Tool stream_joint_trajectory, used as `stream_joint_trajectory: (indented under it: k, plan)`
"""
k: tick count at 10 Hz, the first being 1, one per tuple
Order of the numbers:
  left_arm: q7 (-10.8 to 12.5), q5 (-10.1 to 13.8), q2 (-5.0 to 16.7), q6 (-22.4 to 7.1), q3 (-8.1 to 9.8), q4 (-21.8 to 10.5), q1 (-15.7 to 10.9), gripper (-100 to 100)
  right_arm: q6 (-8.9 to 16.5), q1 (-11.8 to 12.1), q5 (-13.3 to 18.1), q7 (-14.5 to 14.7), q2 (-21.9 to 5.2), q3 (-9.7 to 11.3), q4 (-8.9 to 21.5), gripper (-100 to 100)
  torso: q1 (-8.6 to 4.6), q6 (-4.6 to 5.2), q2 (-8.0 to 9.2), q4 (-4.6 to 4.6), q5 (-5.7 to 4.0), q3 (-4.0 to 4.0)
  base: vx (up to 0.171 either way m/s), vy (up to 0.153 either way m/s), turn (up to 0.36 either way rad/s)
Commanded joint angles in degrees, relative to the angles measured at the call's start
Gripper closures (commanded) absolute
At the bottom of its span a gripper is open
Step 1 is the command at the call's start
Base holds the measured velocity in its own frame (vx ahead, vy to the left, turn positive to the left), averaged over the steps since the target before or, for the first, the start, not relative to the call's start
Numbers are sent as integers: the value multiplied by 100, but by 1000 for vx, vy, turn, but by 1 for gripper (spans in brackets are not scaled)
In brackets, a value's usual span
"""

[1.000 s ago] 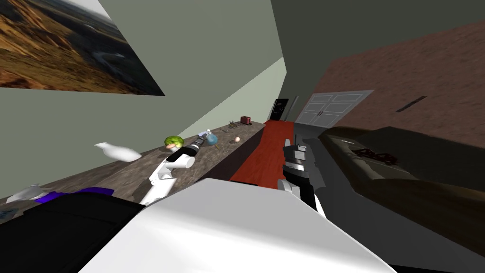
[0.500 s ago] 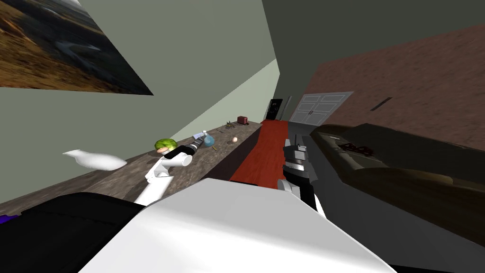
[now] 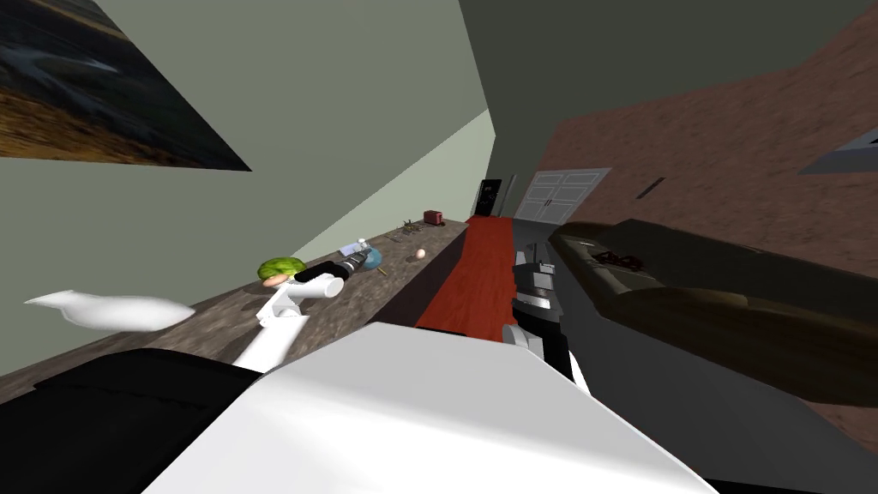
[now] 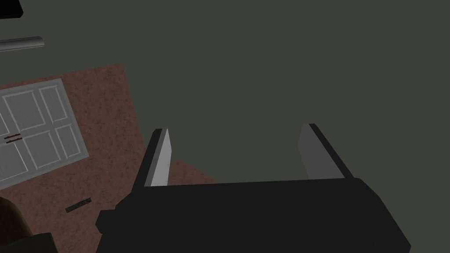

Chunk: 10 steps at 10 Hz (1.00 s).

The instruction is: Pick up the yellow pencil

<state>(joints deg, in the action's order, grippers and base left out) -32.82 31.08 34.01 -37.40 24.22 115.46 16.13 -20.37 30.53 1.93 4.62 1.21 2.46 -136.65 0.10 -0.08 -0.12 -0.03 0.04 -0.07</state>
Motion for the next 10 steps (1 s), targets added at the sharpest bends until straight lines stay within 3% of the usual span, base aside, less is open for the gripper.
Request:
stream_joint_trajectory:
  k: [1, 2, 4, 7, 9, 10]
  plan:
    - [-1, -11, -3, -199, 5, 8, -24, -100, 0, 0, 0, 0, 0, 0, 0, 0, 0, 0, 0, 0, 0, 0, 5, 9, 24]
    - [-55, 166, 149, -395, 76, -139, -65, -100, 0, 0, 0, 0, 0, 0, 0, 0, -3, -1, 2, 1, -1, 1, 12, 10, -217]
    - [-55, 166, 149, -620, 76, -139, -65, -100, 0, 0, 0, 0, 0, 0, 0, 0, -1, 0, -2, 0, 0, -1, 12, 13, -40]
    - [-133, 505, 443, -1197, 199, -447, -134, -100, 0, 0, 0, 0, 0, 0, 0, 0, -2, 0, -3, -1, 0, -2, 21, 12, -161]
    - [-133, 505, 443, -1453, 199, -447, -134, -100, 0, 0, 0, 0, 0, 0, 0, 0, 1, -1, -4, -1, 0, -2, 14, 16, -41]
    - [-157, 664, 584, -1690, 251, -605, -162, -100, 0, 0, 0, 0, 0, 0, 0, 0, -2, -2, -1, 0, 0, 0, 24, 10, -176]
